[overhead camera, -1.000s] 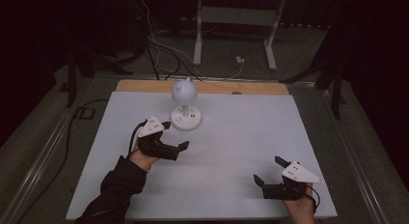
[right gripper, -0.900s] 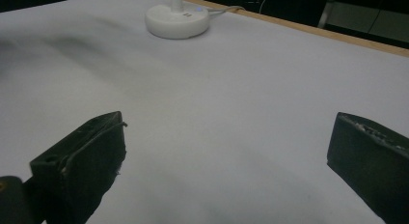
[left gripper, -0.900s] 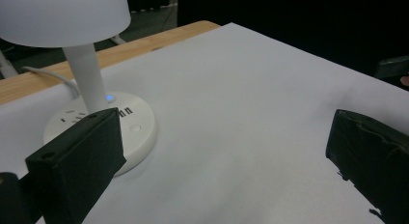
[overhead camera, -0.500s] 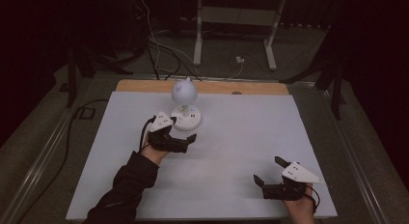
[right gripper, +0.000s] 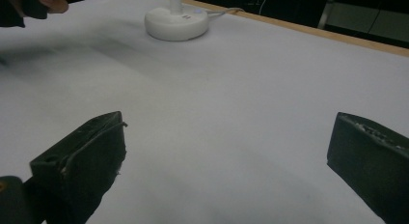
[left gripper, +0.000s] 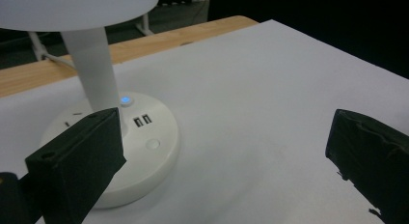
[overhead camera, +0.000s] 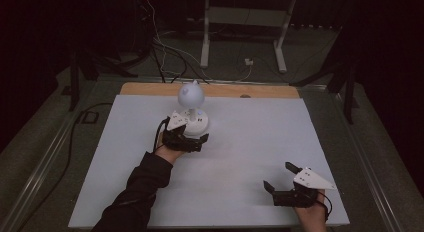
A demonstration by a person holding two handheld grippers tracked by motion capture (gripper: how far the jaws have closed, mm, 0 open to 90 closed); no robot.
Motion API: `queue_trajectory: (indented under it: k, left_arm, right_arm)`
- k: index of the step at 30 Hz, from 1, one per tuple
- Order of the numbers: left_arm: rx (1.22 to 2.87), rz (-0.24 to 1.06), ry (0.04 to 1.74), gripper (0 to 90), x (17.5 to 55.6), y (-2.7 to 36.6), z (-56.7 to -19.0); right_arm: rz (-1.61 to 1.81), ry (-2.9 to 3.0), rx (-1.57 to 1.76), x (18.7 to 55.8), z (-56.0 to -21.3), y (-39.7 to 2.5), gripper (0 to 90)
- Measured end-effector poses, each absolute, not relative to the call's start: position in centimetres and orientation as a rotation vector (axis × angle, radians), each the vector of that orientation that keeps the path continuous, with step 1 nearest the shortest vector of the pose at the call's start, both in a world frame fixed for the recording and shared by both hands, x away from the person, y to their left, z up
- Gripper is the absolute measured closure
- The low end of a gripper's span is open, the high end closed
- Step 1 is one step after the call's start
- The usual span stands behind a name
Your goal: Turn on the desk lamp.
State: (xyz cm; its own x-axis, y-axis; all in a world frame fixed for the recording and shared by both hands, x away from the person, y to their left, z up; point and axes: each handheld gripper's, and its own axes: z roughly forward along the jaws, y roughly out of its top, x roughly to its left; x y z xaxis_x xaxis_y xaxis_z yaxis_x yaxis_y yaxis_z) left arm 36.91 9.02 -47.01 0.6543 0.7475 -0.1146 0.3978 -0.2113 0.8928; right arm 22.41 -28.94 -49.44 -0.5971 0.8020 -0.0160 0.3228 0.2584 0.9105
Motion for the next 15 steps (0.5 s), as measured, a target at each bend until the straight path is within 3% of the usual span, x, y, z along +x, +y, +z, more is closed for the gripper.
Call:
queue_trajectory:
  k: [8,13,15]
  left_arm:
    - [1.821,0.435,0.985,7.5,38.4,8.8,-47.7]
    - [1.842,0.449,1.003,19.5,38.9,8.7,-48.0]
    - [1.838,0.453,1.008,29.1,39.0,8.7,-48.2]
  right_arm:
    - [1.319,2.053,1.015,22.4,-49.4,-29.0,0.0]
    - [1.319,2.056,1.015,22.4,-49.5,-29.0,0.0]
    - [1.320,2.055,1.013,22.4,-49.4,-29.0,0.0]
